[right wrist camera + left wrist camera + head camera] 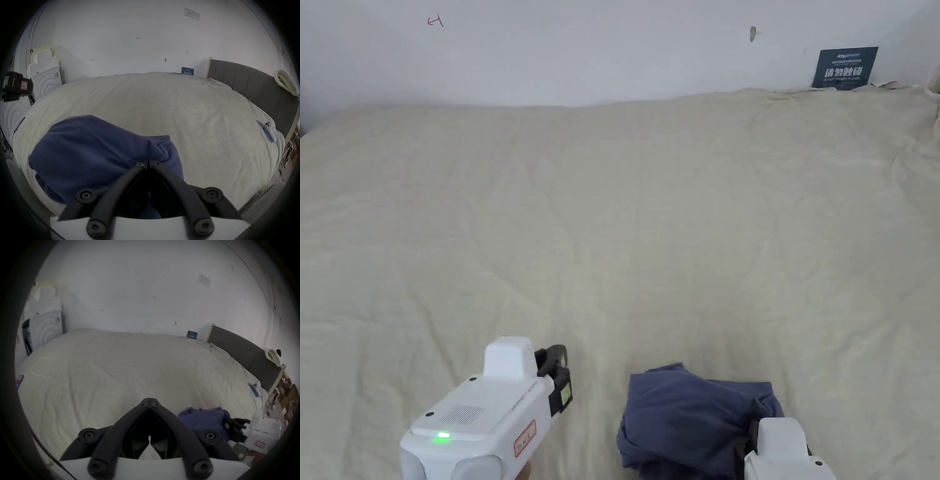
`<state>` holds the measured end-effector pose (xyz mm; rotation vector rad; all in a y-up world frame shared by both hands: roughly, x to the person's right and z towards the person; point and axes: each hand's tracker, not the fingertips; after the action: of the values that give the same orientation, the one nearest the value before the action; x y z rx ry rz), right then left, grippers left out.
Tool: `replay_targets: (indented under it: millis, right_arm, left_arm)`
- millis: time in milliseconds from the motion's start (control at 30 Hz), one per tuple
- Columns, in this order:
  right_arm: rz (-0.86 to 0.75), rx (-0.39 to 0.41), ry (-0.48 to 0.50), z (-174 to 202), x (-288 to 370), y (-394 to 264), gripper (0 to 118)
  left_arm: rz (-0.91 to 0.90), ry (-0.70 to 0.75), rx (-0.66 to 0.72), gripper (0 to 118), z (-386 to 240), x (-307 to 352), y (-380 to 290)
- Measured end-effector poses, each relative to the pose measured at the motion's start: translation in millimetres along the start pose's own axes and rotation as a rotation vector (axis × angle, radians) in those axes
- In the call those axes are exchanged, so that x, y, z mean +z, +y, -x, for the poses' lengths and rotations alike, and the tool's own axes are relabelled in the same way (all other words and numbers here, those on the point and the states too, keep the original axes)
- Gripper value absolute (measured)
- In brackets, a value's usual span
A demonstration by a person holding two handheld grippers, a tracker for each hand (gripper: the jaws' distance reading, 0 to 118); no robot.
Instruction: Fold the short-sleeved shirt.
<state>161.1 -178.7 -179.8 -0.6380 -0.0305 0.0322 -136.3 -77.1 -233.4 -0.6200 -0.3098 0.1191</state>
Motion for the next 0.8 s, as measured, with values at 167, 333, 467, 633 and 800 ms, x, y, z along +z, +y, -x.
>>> replay_targets:
  millis: [167,333,467,633,800]
  right_arm:
    - [0.009,-0.009,0.008,-1.8,-0.1,1.8,0]
    - [0.016,-0.012,0.014,-3.3,-0.3,3.0,0]
    - [0.017,-0.013,0.015,-3.5,0.1,3.4,0]
    - [0.018,-0.013,0.013,-3.4,0.0,3.4,0]
    - [0.020,-0.013,0.016,-4.3,0.0,3.9,0]
  left_arm:
    - [0.217,-0.192,0.099,0,-0.2,-23.2,-5.6]
    - [0.425,-0.320,0.097,17,0.4,-50.7,-3.6]
    - [0.500,-0.366,0.122,91,1.3,-71.9,-6.0]
    - [0.565,-0.487,0.201,107,1.6,-93.0,-7.7]
    - [0.628,-0.494,0.229,86,0.6,-115.1,-10.1]
